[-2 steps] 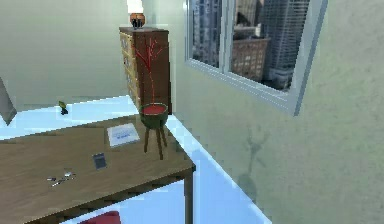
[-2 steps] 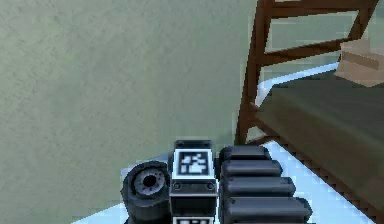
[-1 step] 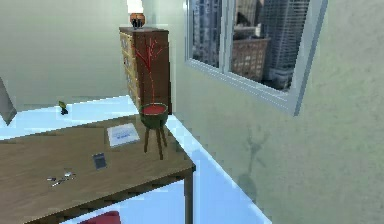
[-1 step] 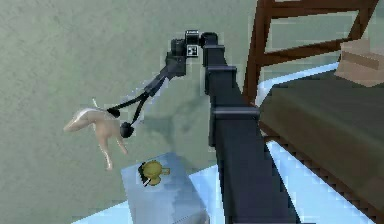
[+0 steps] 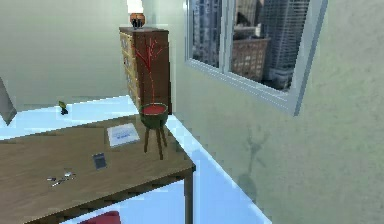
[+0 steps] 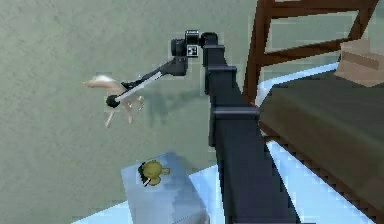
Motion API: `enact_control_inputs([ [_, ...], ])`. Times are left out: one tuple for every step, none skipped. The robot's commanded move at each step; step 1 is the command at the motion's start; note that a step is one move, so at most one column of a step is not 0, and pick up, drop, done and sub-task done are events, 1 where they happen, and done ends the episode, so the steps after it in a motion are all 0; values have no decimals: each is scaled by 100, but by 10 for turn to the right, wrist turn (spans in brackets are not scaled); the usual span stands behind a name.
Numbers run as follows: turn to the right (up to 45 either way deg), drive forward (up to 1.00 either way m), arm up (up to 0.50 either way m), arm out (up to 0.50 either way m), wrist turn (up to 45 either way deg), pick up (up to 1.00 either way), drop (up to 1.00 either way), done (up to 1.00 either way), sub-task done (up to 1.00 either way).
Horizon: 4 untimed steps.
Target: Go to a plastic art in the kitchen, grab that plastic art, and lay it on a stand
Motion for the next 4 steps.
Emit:
enact_control_inputs([
  [0, 0, 0, 0, 450, 0, 0, 0, 0],
  [0, 0, 0, 0, 30, 0, 0, 0, 0],
  [0, 0, -38, 0, 0, 0, 0, 0, 0],
  [0, 0, -32, 0, 0, 0, 0, 0, 0],
])
